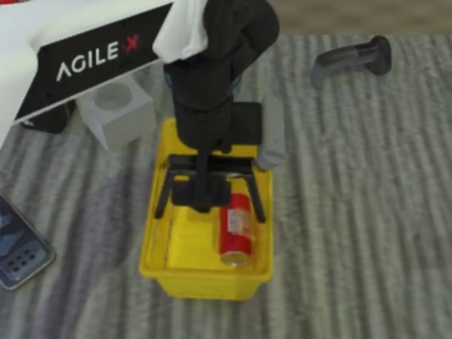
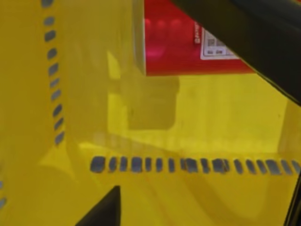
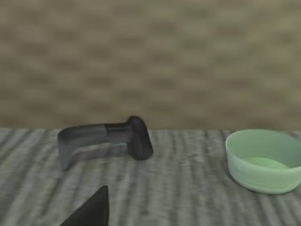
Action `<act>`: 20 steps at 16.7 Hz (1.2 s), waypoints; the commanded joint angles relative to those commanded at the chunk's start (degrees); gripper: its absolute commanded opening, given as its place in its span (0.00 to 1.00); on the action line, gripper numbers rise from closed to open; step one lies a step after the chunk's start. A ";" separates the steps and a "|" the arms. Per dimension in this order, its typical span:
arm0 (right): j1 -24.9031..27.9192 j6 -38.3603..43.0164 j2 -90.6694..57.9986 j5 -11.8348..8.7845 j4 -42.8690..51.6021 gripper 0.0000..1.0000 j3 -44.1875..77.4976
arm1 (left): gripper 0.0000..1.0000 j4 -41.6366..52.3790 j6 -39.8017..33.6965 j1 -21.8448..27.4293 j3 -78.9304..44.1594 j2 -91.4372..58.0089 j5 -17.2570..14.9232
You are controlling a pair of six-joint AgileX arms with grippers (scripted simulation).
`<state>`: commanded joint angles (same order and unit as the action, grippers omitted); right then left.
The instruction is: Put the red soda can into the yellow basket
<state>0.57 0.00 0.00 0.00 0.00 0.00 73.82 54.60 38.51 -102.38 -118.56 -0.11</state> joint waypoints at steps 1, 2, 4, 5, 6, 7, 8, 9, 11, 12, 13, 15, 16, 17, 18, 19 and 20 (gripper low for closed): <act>0.00 0.00 0.00 0.00 0.00 1.00 0.00 | 0.70 0.00 0.00 0.00 0.00 0.00 0.00; 0.00 0.00 0.00 0.00 0.00 1.00 0.00 | 0.62 0.00 0.00 0.00 0.00 0.00 0.00; 0.00 0.00 0.00 0.00 0.00 1.00 0.00 | 0.47 0.00 0.00 0.00 0.00 0.00 0.00; 0.00 0.00 0.00 0.00 0.00 1.00 0.00 | 0.40 0.00 0.00 0.00 0.00 0.00 0.00; 0.00 0.00 0.00 0.00 0.00 1.00 0.00 | 0.32 0.00 0.00 0.00 0.00 0.00 0.00; 0.00 0.00 0.00 0.00 0.00 1.00 0.00 | 0.25 0.00 0.00 0.00 0.00 0.00 0.00; 0.00 0.00 0.00 0.00 0.00 1.00 0.00 | 0.17 0.00 0.00 0.00 0.00 0.00 0.00; 0.00 0.00 0.00 0.00 0.00 1.00 0.00 | 0.10 0.00 0.00 0.00 0.00 0.00 0.00; 0.00 0.00 0.00 0.00 0.00 1.00 0.00 | 0.00 0.00 0.00 0.00 0.00 0.00 0.00; 0.00 0.00 0.00 0.00 0.00 1.00 0.00 | 0.00 0.00 0.00 0.00 0.00 0.00 0.00; 0.00 0.00 0.00 0.00 0.00 1.00 0.00 | 0.00 0.00 0.00 0.00 0.00 0.00 0.00; 0.00 0.00 0.00 0.00 0.00 1.00 0.00 | 0.00 0.00 0.00 0.00 0.00 0.00 0.00; 0.00 0.00 0.00 0.00 0.00 1.00 0.00 | 0.00 0.00 0.00 0.00 0.00 0.00 0.00; 0.00 0.00 0.00 0.00 0.00 1.00 0.00 | 0.00 0.00 0.00 0.00 0.00 0.00 0.00; 0.00 0.00 0.00 0.00 0.00 1.00 0.00 | 0.00 0.00 0.00 0.00 0.00 0.00 0.00; 0.00 0.00 0.00 0.00 0.00 1.00 0.00 | 0.00 0.00 0.00 0.00 0.00 0.00 0.00; 0.00 0.00 0.00 0.00 0.00 1.00 0.00 | 0.00 0.00 0.00 0.00 0.00 0.00 0.00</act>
<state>0.57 0.00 0.00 0.00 0.00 0.00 73.82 54.60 38.51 -102.38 -118.56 -0.11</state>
